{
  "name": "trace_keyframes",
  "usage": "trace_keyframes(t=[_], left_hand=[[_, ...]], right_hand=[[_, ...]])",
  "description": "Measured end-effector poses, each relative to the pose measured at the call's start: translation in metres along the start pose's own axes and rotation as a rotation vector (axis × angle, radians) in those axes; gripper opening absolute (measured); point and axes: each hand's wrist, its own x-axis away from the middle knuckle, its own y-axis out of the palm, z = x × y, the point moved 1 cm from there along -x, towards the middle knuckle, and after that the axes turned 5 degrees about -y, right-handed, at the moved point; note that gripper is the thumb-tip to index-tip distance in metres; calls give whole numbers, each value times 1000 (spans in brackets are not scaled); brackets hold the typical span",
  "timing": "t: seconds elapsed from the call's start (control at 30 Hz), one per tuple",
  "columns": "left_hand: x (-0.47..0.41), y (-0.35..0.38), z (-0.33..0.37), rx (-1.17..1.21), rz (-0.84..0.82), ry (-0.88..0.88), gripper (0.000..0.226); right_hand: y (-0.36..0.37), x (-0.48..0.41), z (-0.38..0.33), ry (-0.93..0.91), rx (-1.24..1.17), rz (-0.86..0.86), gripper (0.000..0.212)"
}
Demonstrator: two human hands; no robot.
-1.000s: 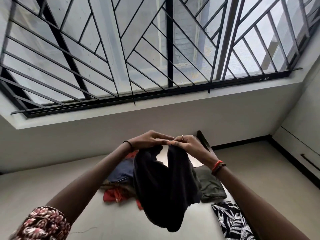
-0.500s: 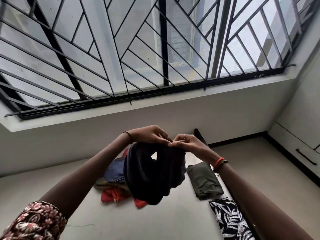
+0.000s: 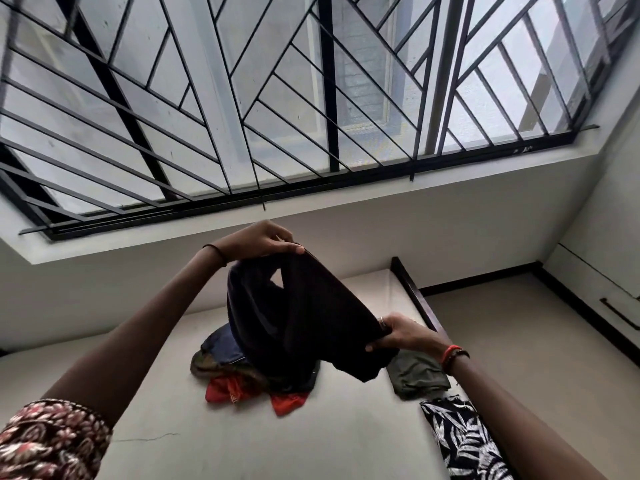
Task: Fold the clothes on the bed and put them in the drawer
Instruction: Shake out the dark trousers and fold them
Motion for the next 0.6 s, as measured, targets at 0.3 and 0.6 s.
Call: trace_keyframes(t=[0.3,0.6], left_hand=[[5,9,-57,58,175,-167,45],[-1,31,-76,-525,538,-491,51]], right_hand=[[-29,20,31,-58,-612,378,76],[-59,5,-16,-111,-208,727,18]])
